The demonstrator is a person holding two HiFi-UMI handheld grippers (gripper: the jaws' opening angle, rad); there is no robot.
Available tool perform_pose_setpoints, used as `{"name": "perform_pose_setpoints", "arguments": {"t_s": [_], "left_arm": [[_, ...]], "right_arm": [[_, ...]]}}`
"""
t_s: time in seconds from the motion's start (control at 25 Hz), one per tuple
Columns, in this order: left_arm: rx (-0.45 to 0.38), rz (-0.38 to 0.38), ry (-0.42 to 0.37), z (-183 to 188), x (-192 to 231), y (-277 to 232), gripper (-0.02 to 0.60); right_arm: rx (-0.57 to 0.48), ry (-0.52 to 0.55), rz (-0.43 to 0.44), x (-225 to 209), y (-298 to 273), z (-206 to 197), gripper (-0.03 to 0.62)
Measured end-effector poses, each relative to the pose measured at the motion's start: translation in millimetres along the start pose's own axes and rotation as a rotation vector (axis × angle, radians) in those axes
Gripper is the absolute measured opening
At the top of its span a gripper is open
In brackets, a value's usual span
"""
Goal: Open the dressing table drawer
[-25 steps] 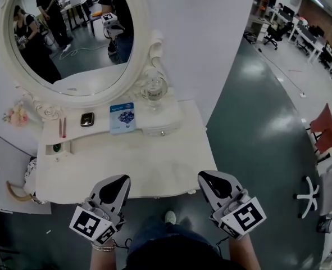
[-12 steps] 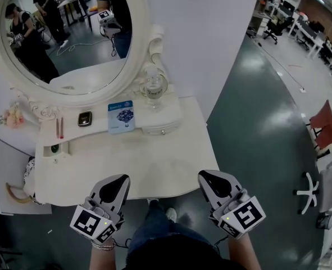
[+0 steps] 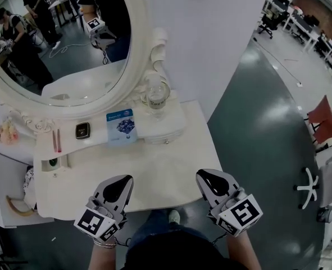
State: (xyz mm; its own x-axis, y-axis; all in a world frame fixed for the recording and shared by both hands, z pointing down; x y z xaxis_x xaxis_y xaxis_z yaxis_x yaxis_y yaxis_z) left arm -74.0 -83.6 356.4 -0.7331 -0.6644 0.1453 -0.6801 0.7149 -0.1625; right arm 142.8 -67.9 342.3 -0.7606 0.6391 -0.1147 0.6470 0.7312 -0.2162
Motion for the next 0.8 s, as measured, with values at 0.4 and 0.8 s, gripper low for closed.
{"name": "perform_pose_setpoints", "arguments": {"t_s": [0.4,0.8], "left_arm": [[0.057,-0.046,0.02,-27,42,-31,0.018],[0.117,-0.071,0.045,-54,73,-54,0.018]], "right_arm": [[0.057,-0.032,-0.025,-10,-45,-10,0.021],[0.113,-0.046,-0.045,-25,-78,-23,0.021]]}}
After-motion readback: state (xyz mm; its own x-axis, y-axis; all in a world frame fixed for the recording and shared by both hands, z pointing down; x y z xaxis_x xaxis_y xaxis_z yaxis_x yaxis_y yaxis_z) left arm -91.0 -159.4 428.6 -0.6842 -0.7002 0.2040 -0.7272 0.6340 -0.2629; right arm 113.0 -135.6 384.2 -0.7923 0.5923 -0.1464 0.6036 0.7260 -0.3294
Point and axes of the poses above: the fingertips, and each gripper's own axes: y backward along the fingers, x to its left, z out of its top, the point moved 3 cm from there along y, backward along the fingers, and after that the axes turned 3 degrees about z, right-handed, at the moved point
